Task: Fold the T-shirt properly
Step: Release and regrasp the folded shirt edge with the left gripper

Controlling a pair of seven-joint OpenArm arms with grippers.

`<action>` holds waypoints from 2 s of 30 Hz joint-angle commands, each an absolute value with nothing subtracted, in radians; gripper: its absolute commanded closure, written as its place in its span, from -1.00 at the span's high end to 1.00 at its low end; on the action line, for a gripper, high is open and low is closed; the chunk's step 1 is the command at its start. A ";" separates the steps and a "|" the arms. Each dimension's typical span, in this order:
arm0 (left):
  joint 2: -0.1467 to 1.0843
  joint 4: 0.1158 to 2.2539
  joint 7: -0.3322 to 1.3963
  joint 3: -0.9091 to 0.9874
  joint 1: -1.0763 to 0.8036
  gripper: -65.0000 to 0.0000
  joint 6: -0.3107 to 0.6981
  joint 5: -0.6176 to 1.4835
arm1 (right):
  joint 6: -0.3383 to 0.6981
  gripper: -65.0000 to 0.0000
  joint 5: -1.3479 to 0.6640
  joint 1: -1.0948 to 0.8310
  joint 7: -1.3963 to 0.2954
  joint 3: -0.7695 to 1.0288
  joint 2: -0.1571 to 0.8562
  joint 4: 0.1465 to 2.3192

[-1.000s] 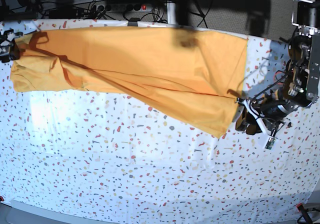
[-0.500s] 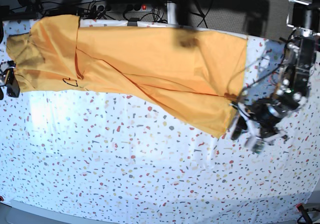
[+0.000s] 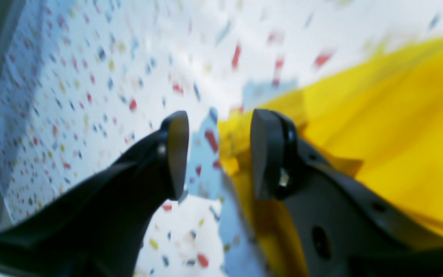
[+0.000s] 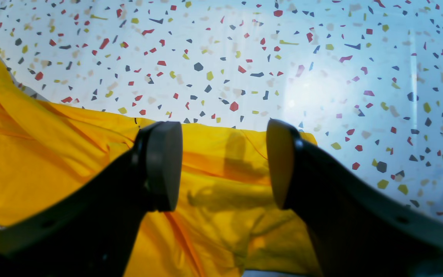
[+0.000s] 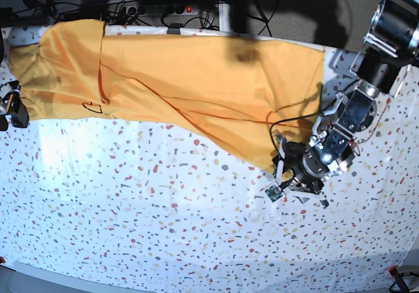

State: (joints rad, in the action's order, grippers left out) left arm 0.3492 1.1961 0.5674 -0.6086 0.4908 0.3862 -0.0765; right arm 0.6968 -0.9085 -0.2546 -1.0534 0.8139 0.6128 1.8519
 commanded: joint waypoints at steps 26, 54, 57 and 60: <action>0.355 1.184 0.701 -0.610 0.568 -1.00 0.374 0.185 | 0.698 0.07 -0.924 -0.246 -1.032 0.825 0.640 1.864; 0.363 1.023 0.724 -0.517 0.601 -0.46 0.250 0.551 | 0.698 0.07 -0.932 -0.247 -1.049 0.825 0.640 1.864; 0.365 1.021 0.759 -0.502 0.596 -0.46 0.250 0.553 | 0.698 0.07 -0.933 -0.247 -1.049 0.825 0.640 1.864; 0.366 1.021 0.774 -0.502 0.584 -0.46 0.251 0.630 | 0.698 0.07 -0.955 -0.246 -1.052 0.825 0.640 1.864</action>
State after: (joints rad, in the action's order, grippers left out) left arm 0.3595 1.0073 0.7921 -0.5095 0.5552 0.2466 0.6258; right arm 0.6968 -0.9310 -0.2546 -1.0733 0.8139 0.6128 1.8519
